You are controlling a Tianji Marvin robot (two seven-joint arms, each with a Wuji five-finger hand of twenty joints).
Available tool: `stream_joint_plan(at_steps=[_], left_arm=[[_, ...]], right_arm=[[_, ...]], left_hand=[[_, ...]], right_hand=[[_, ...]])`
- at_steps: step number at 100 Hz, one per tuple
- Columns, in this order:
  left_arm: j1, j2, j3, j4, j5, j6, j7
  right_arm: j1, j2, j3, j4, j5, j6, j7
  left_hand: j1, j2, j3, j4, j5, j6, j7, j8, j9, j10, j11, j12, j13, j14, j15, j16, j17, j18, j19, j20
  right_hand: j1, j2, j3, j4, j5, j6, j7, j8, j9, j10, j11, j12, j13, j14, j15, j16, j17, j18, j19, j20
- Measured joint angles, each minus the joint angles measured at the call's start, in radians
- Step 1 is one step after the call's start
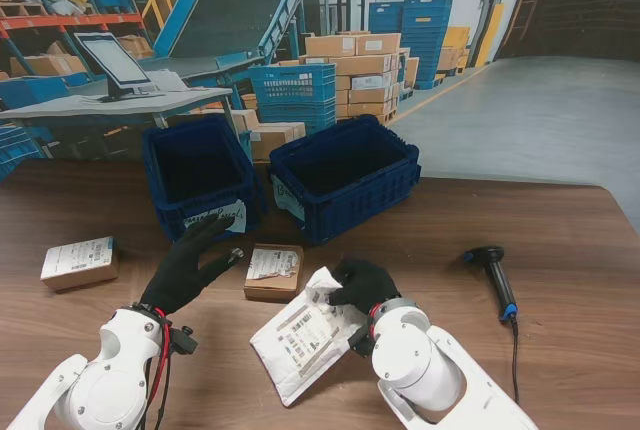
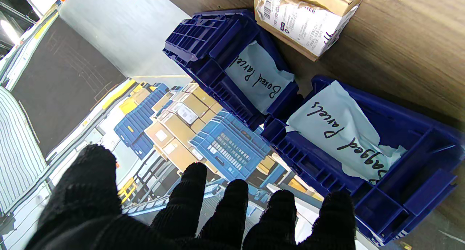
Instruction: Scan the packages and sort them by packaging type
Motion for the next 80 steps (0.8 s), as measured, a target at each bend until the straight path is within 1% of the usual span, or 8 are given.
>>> stream_joint_plan(at_steps=[21,65,80], left_arm=[[0.0,0.001,0.001,0.0,0.002,-0.001,-0.001],[0.0,0.001,0.002,-0.002,-0.001,0.002,-0.008],[-0.001,0.001,0.003,-0.001,-0.004,0.002,-0.009]], right_arm=[[0.029,-0.005,-0.016,0.071,0.039,-0.041,-0.004],[0.103,-0.027,-0.057,0.185,0.09,-0.072,-0.026],[0.116,-0.028,-0.067,0.204,0.087,-0.085,-0.017]], left_hand=[[0.0,0.0,0.0,0.0,0.0,0.0,0.0,0.0,0.0,0.0,0.0,0.0,0.0,0.0,0.0,0.0,0.0,0.0,0.006,0.0],[0.0,0.0,0.0,0.0,0.0,0.0,0.0,0.0,0.0,0.0,0.0,0.0,0.0,0.0,0.0,0.0,0.0,0.0,0.006,0.0],[0.0,0.0,0.0,0.0,0.0,0.0,0.0,0.0,0.0,0.0,0.0,0.0,0.0,0.0,0.0,0.0,0.0,0.0,0.006,0.0]], right_hand=[[0.0,0.0,0.0,0.0,0.0,0.0,0.0,0.001,0.0,0.0,0.0,-0.004,0.0,0.0,0.0,-0.001,0.0,0.0,0.0,0.0],[0.0,0.0,0.0,0.0,0.0,0.002,-0.001,0.001,0.0,0.0,0.0,-0.005,0.0,0.0,-0.001,-0.001,-0.002,0.0,0.0,0.0],[0.0,0.004,0.0,0.0,0.0,0.002,-0.005,0.009,-0.02,0.0,0.0,-0.002,-0.023,0.0,-0.001,-0.001,-0.041,0.0,-0.003,-0.002]])
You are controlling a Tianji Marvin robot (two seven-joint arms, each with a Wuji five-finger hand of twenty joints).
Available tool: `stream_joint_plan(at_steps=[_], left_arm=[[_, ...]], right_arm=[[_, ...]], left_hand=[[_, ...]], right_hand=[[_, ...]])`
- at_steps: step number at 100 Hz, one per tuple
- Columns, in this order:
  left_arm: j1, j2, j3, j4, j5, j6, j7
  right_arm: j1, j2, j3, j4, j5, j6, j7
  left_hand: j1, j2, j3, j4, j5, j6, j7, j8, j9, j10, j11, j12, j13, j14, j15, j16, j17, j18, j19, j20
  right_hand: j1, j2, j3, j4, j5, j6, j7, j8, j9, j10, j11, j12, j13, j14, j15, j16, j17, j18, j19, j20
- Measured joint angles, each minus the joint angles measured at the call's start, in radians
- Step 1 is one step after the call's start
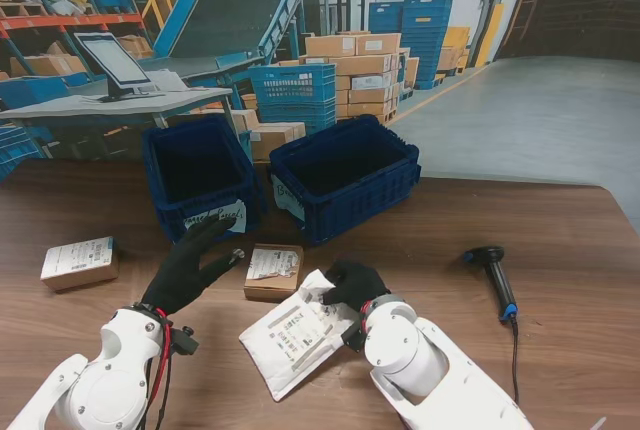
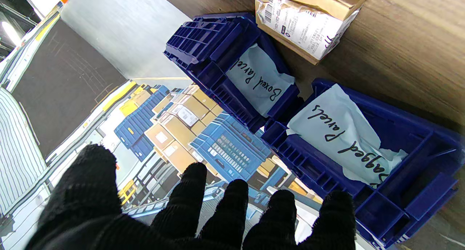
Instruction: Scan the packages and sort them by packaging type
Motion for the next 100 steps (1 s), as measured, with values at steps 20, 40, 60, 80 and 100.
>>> stream_joint_plan(at_steps=[20,40,60,80,100], left_arm=[[-0.003,0.0,0.003,0.002,0.0,-0.003,0.0],[-0.005,0.0,0.005,0.003,0.001,-0.004,0.001],[-0.005,0.0,0.006,0.005,0.002,-0.006,0.002],[-0.005,0.0,0.006,0.007,0.004,-0.009,0.005],[-0.005,0.001,0.008,0.009,0.007,-0.012,0.005]], right_arm=[[0.006,0.0,0.001,0.005,-0.009,0.013,0.027],[0.006,0.009,0.002,-0.016,-0.045,0.04,0.076],[0.001,0.032,0.01,-0.052,-0.055,0.056,0.144],[-0.016,0.045,0.027,-0.08,-0.09,0.068,0.148],[-0.047,0.053,0.057,-0.133,-0.131,0.084,0.147]], left_hand=[[0.0,0.0,0.0,0.0,0.0,0.0,0.0,0.0,0.0,0.0,0.0,0.0,0.0,0.0,0.0,0.0,0.0,0.0,0.0,0.0],[0.0,0.0,0.0,0.0,0.0,0.0,0.0,0.0,0.0,0.0,0.0,0.0,0.0,0.0,0.0,0.0,0.0,0.0,0.0,0.0],[0.0,0.0,0.0,0.0,0.0,0.0,0.0,0.0,0.0,0.0,0.0,0.0,0.0,0.0,0.0,0.0,0.0,0.0,0.0,0.0],[0.0,0.0,0.0,0.0,0.0,0.0,0.0,0.0,0.0,0.0,0.0,0.0,0.0,0.0,0.0,0.0,0.0,0.0,0.0,0.0],[0.0,0.0,0.0,0.0,0.0,0.0,0.0,0.0,0.0,0.0,0.0,0.0,0.0,0.0,0.0,0.0,0.0,0.0,0.0,0.0]], right_hand=[[0.0,0.061,-0.046,0.0,-0.051,-0.001,-0.052,-0.019,-0.108,0.019,-0.023,-0.023,-0.114,0.032,-0.068,-0.012,-0.107,0.0,-0.08,-0.015],[-0.023,0.134,-0.103,0.042,-0.16,0.025,-0.142,-0.209,-0.207,0.076,-0.096,-0.079,-0.232,0.082,-0.167,-0.041,-0.21,0.002,-0.172,-0.039],[-0.043,0.188,-0.182,0.053,-0.219,0.07,-0.239,-0.474,-0.31,0.114,-0.191,-0.172,-0.35,0.133,-0.294,-0.09,-0.3,0.002,-0.25,-0.062],[-0.07,0.245,-0.215,0.081,-0.237,0.137,-0.367,-0.635,-0.43,0.158,-0.284,-0.29,-0.472,0.167,-0.465,-0.198,-0.38,0.013,-0.347,-0.087],[-0.093,0.31,-0.264,0.092,-0.237,0.187,-0.506,-0.678,-0.437,0.16,-0.336,-0.372,-0.487,0.179,-0.572,-0.276,-0.395,0.025,-0.404,-0.104]])
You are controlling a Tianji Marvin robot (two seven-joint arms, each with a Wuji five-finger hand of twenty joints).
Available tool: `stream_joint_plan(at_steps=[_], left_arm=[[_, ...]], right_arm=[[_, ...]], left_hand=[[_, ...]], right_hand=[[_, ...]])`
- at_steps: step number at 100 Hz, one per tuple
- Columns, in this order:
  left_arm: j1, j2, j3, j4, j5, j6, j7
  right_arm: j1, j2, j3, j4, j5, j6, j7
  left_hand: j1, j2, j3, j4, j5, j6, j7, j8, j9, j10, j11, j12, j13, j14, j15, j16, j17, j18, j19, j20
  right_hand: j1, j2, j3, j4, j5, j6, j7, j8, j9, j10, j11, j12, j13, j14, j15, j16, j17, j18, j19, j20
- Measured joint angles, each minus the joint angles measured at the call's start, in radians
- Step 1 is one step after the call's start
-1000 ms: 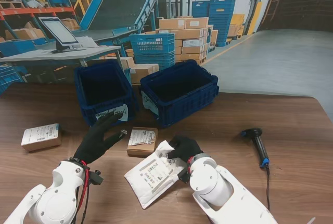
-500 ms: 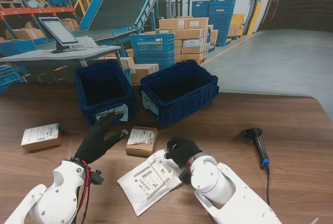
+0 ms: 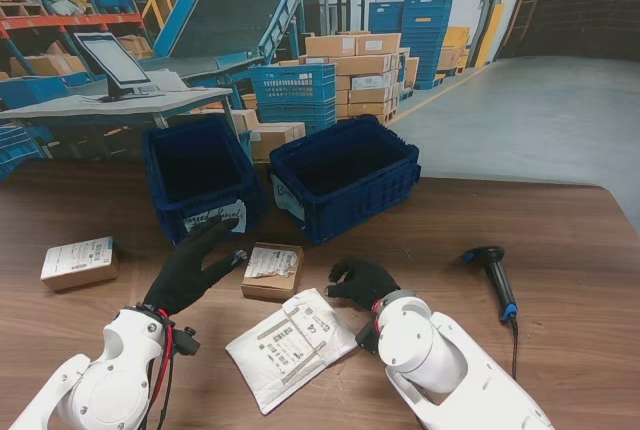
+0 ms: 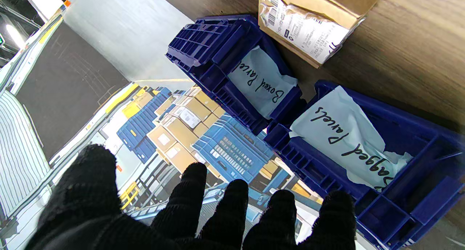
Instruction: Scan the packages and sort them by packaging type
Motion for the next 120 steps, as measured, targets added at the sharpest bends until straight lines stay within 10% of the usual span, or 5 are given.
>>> stream_joint_plan(at_steps=[32,120], left_arm=[[-0.002,0.0,0.0,0.004,-0.004,0.0,-0.001],[-0.037,0.008,0.07,0.048,-0.003,-0.039,-0.013]], right_arm=[[-0.077,0.013,0.09,-0.167,-0.088,0.077,0.003],[-0.34,0.094,0.421,-0.483,-0.325,0.266,0.206]], left_hand=[[0.0,0.0,0.0,0.0,0.0,0.0,0.0,0.0,0.0,0.0,0.0,0.0,0.0,0.0,0.0,0.0,0.0,0.0,0.0,0.0],[0.0,0.0,0.0,0.0,0.0,0.0,0.0,0.0,0.0,0.0,0.0,0.0,0.0,0.0,0.0,0.0,0.0,0.0,0.0,0.0]], right_hand=[[-0.039,0.092,-0.095,0.072,0.0,0.044,-0.167,0.014,-0.019,0.01,-0.075,-0.084,-0.013,0.014,-0.109,-0.077,-0.028,0.005,-0.102,-0.048],[-0.116,0.182,-0.272,0.073,-0.129,0.135,-0.429,-0.065,-0.093,0.045,-0.277,-0.273,-0.12,0.024,-0.338,-0.221,-0.102,-0.024,-0.294,-0.186]])
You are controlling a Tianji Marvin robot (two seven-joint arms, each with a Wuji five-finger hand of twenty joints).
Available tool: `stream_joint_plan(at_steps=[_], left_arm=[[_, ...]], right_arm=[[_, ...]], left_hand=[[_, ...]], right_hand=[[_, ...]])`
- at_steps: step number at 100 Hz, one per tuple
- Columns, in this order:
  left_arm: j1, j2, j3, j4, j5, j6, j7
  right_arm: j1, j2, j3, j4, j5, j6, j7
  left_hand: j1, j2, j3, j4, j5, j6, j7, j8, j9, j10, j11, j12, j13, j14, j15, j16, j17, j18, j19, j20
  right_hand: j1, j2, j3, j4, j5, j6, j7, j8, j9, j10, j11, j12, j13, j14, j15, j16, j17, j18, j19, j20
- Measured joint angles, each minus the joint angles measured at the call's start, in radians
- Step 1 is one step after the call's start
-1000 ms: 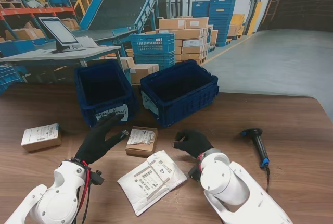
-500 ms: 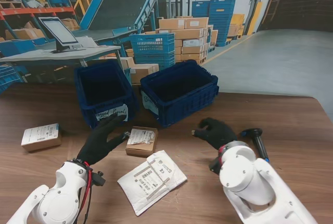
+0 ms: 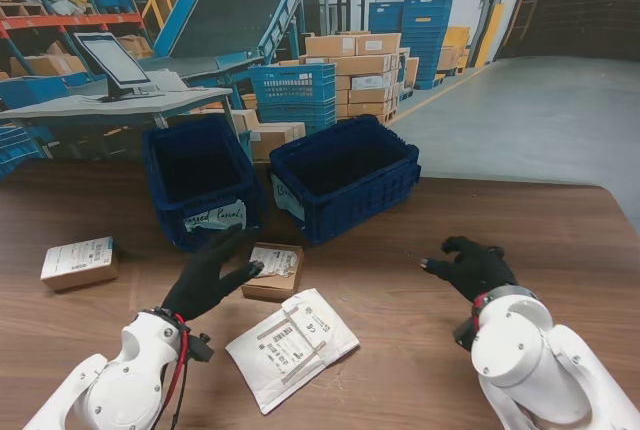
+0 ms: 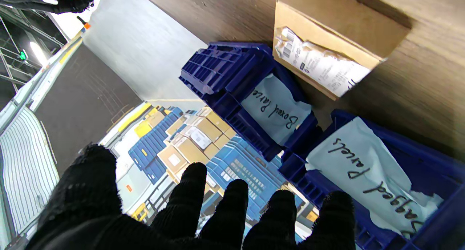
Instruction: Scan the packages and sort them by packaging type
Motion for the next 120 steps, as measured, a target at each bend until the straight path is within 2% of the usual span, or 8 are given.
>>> stream_joint_plan(at_steps=[13,25,38,58,73,83,100,120], left_arm=[[-0.015,0.003,0.026,0.015,-0.002,-0.013,-0.014],[-0.03,0.008,0.044,0.019,-0.012,-0.01,-0.06],[-0.044,0.011,0.069,0.019,-0.001,0.002,-0.051],[-0.055,0.011,0.088,0.016,0.009,0.022,-0.059],[-0.056,0.015,0.096,0.011,0.013,0.024,-0.084],[-0.056,0.017,0.097,0.009,0.02,0.026,-0.092],[-0.057,0.017,0.097,-0.001,0.025,0.067,-0.092],[-0.062,0.017,0.097,-0.002,0.029,0.062,-0.091]], right_arm=[[-0.037,0.002,0.036,-0.016,-0.028,0.016,0.006],[-0.057,0.005,0.059,-0.021,-0.054,0.03,0.007],[-0.075,0.006,0.097,-0.017,-0.105,0.022,0.028],[-0.095,0.011,0.151,0.007,-0.123,-0.001,0.045],[-0.095,0.014,0.172,0.042,-0.185,-0.007,0.059],[-0.09,0.016,0.19,0.072,-0.175,-0.032,0.065],[-0.046,0.019,0.196,0.16,-0.129,-0.064,0.068],[0.016,0.027,0.181,0.255,-0.144,-0.112,0.092]], left_hand=[[0.0,0.0,0.0,0.0,0.0,0.0,0.0,0.0,0.0,0.0,0.0,0.0,0.0,0.0,0.0,0.0,0.0,0.0,0.0,0.0],[0.0,0.0,0.0,0.0,0.0,0.0,0.0,0.0,0.0,0.0,0.0,0.0,0.0,0.0,0.0,0.0,0.0,0.0,0.0,0.0],[0.0,0.0,0.0,0.0,0.0,0.0,0.0,0.0,0.0,0.0,0.0,0.0,0.0,0.0,0.0,0.0,0.0,0.0,0.0,0.0],[0.0,0.0,0.0,0.0,0.0,0.0,0.0,0.0,0.0,0.0,0.0,0.0,0.0,0.0,0.0,0.0,0.0,0.0,0.0,0.0],[0.0,0.0,0.0,0.0,0.0,0.0,0.0,0.0,0.0,0.0,0.0,0.0,0.0,0.0,0.0,0.0,0.0,0.0,0.0,0.0],[0.0,0.0,0.0,0.0,0.0,0.0,0.0,0.0,0.0,0.0,0.0,0.0,0.0,0.0,0.0,0.0,0.0,0.0,0.0,0.0],[0.0,0.0,0.0,0.0,0.0,0.0,0.0,0.0,0.0,0.0,0.0,0.0,0.0,0.0,0.0,0.0,0.0,0.0,0.0,0.0],[0.0,0.0,0.0,0.0,0.0,0.0,0.0,0.0,0.0,0.0,0.0,0.0,0.0,0.0,0.0,0.0,0.0,0.0,0.0,0.0]], right_hand=[[-0.002,0.0,0.0,0.0,-0.002,0.017,-0.01,-0.002,-0.023,0.0,-0.002,-0.008,-0.005,0.0,-0.01,-0.015,-0.006,-0.014,-0.022,-0.03],[-0.021,0.0,-0.002,0.0,-0.024,0.024,-0.027,-0.002,-0.033,0.0,-0.006,-0.014,-0.019,0.0,-0.024,-0.034,-0.011,-0.025,-0.042,-0.06],[-0.021,0.0,-0.002,0.0,-0.035,0.037,-0.04,-0.002,-0.054,0.001,-0.016,-0.023,-0.034,0.0,-0.033,-0.048,-0.021,-0.033,-0.057,-0.085],[-0.032,0.0,-0.002,0.0,-0.041,0.049,-0.048,-0.003,-0.057,0.001,-0.023,-0.024,-0.035,0.0,-0.039,-0.049,-0.033,-0.028,-0.058,-0.096],[-0.032,0.0,-0.002,0.0,-0.041,0.048,-0.049,-0.003,-0.057,0.001,-0.023,-0.024,-0.045,0.0,-0.039,-0.05,-0.039,-0.024,-0.058,-0.104],[-0.032,0.0,-0.001,0.0,-0.041,0.048,-0.049,-0.003,-0.057,0.001,-0.023,-0.024,-0.045,0.0,-0.035,-0.05,-0.04,-0.023,-0.058,-0.107],[-0.032,0.0,-0.001,0.0,-0.041,0.048,-0.049,-0.003,-0.06,0.001,-0.023,-0.024,-0.045,0.0,-0.032,-0.05,-0.046,-0.023,-0.058,-0.108],[-0.032,0.0,0.0,0.0,-0.041,0.048,-0.049,-0.003,-0.07,0.001,-0.013,-0.024,-0.045,0.0,-0.03,-0.05,-0.05,-0.017,-0.058,-0.108]])
